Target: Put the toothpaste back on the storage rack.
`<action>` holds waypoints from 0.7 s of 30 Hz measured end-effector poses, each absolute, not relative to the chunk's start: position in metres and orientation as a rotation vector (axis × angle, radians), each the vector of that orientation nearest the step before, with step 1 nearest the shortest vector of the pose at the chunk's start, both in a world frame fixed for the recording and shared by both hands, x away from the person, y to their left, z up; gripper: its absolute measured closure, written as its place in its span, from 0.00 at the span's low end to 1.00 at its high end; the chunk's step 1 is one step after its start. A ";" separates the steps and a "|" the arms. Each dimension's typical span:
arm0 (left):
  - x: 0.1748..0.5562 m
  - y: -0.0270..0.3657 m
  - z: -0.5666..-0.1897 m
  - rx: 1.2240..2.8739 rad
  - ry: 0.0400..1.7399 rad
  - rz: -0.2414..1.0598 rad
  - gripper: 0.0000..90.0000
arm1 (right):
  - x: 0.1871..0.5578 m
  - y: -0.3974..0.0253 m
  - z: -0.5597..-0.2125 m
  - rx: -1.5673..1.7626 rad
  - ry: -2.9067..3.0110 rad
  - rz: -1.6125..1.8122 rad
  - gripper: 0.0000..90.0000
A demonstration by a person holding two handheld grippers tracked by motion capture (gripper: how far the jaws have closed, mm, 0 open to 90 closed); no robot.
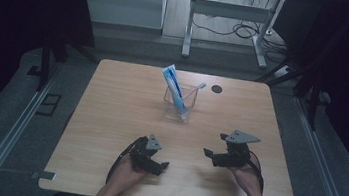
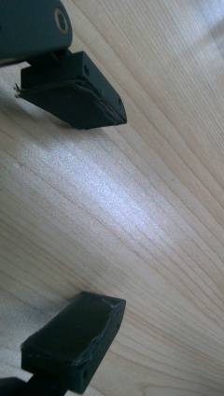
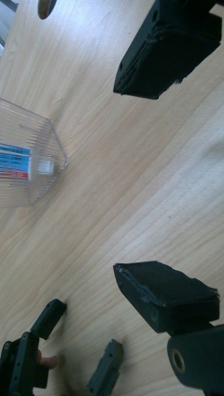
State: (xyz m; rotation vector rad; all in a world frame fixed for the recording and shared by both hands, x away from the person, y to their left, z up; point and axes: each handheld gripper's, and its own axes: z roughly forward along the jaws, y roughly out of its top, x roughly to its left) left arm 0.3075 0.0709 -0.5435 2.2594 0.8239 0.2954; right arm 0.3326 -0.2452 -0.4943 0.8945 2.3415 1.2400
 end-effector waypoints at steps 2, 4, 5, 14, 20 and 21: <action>0.308 0.071 -0.543 2.260 0.824 0.295 0.12 | 0.330 -0.248 -0.497 0.904 2.338 1.242 0.12; 0.308 0.071 -0.543 2.263 0.822 0.295 0.12 | 0.327 -0.252 -0.500 0.911 2.337 1.242 0.12; 0.308 0.071 -0.543 2.262 0.822 0.295 0.12 | 0.326 -0.253 -0.501 0.914 2.338 1.235 0.12; 0.308 0.071 -0.543 2.261 0.822 0.295 0.12 | 0.315 -0.267 -0.512 0.946 2.340 1.207 0.12; 0.308 0.071 -0.543 2.261 0.822 0.295 0.12 | 0.310 -0.272 -0.520 0.960 2.358 1.178 0.12; 0.308 0.071 -0.543 2.262 0.822 0.295 0.12 | 0.309 -0.272 -0.521 0.962 2.360 1.172 0.12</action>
